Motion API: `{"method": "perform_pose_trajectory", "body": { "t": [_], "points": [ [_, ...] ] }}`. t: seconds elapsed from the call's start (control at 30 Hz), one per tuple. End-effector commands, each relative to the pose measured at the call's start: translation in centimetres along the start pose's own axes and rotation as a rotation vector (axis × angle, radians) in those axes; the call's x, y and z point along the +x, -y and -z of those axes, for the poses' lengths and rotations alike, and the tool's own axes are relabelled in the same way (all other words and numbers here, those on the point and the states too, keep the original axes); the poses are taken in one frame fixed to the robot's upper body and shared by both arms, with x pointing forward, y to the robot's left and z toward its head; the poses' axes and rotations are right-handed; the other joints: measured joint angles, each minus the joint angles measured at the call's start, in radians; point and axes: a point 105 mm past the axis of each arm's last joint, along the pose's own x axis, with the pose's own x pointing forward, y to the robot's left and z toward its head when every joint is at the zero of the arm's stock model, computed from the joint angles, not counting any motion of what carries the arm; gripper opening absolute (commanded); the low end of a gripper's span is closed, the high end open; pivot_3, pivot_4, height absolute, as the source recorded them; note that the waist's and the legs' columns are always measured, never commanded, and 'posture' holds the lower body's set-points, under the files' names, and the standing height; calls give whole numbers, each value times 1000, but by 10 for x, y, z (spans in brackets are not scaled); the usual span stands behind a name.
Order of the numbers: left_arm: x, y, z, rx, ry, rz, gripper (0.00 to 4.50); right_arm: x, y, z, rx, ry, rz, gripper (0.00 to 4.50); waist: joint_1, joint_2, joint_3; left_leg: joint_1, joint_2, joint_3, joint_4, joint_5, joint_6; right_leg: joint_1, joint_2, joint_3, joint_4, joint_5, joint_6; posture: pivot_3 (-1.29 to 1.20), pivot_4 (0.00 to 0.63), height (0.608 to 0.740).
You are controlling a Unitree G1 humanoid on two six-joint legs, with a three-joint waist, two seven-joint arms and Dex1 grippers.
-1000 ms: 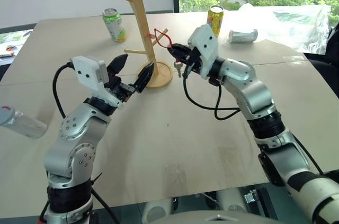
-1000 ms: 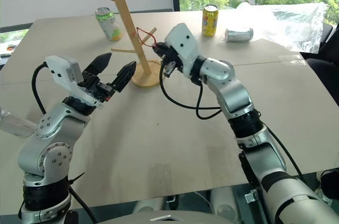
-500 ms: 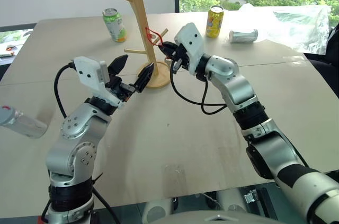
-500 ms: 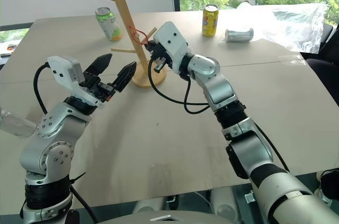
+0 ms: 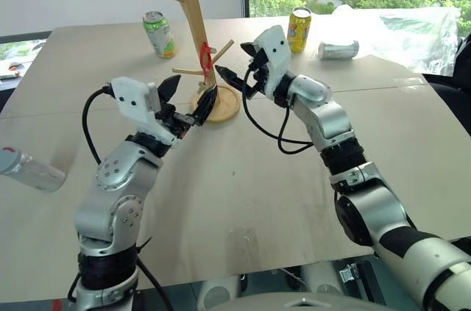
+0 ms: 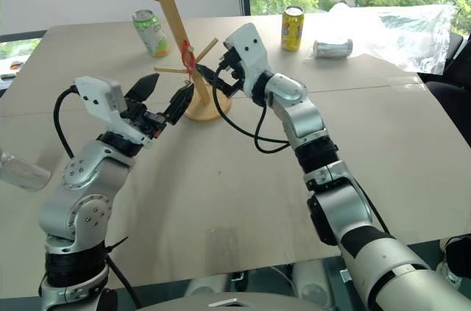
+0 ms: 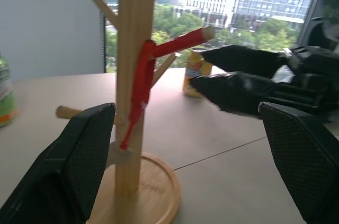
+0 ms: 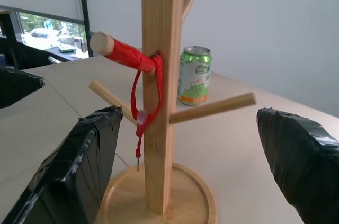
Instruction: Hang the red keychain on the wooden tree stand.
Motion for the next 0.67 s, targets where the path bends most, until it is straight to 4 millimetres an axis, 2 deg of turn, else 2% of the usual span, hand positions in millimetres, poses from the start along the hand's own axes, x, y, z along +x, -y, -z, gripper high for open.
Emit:
{"method": "perform_pose_trajectory", "body": {
  "t": [0.03, 0.13, 0.27, 0.5, 0.67],
  "points": [
    [-1, -6, 15, 52, -18, -80, 4500, -24, 23, 2, 12, 34, 115, 4320, 0, 0, 0, 0, 0, 0, 0, 0, 0, 0, 0, 0, 0, 0, 0, 0, 150, 740],
    [-7, -9, 43, 168, -62, -146, 4500, -58, 49, 23, -4, 19, 276, 4320, 0, 0, 0, 0, -1, 1, 0, 0, 0, 0, 0, 0, 0, 0, 0, 0, 150, 740],
    [-13, -20, 64, 137, -58, -242, 4500, -95, 73, 45, -26, 3, 448, 4320, -2, 0, 0, 0, 0, 2, 0, 0, 0, -1, 0, 1, 0, 0, 0, 0, 150, 740],
    [-21, -58, 63, 203, 24, -439, 4500, -155, 104, 75, -43, -58, 685, 4320, -1, 0, 0, 1, 1, 2, -1, -2, 4, -1, 1, 1, 1, 0, 0, 0, 150, 740],
    [-15, -66, 58, 210, 45, -455, 4500, -173, 114, 84, -26, -72, 749, 4320, 0, 0, 0, 1, 0, 2, 0, -2, 4, -1, 0, 2, 0, 0, 0, 0, 150, 740]
  ]
}}
